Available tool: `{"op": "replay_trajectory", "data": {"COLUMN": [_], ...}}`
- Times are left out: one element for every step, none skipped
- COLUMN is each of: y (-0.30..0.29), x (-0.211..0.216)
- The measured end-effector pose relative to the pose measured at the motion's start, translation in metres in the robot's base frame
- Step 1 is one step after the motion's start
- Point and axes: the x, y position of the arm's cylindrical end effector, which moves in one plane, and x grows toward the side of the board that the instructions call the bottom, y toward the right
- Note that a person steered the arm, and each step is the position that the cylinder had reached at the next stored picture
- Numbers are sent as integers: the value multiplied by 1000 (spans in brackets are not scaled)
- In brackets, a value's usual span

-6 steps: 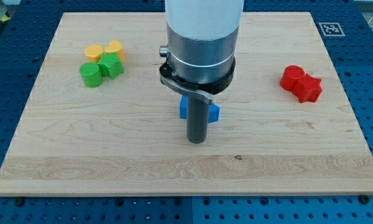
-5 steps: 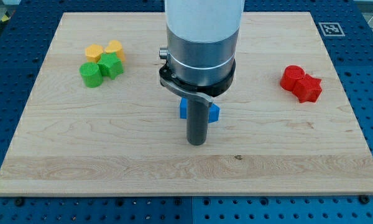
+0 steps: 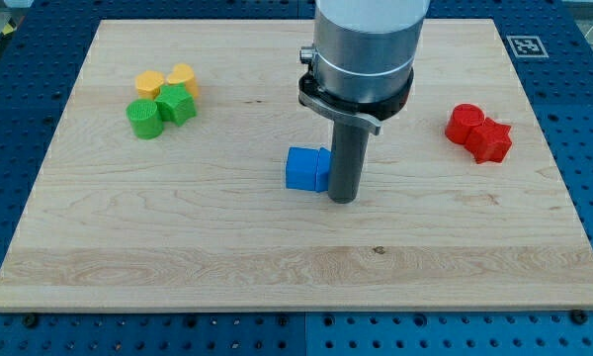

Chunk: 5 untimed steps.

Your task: Slide the blue triangle towards the up

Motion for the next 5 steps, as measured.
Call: {"op": "replay_trajectory", "data": {"y": [-4,-4,-5,-5,-4], "x": [-1,-9,-22,-38,-38]}}
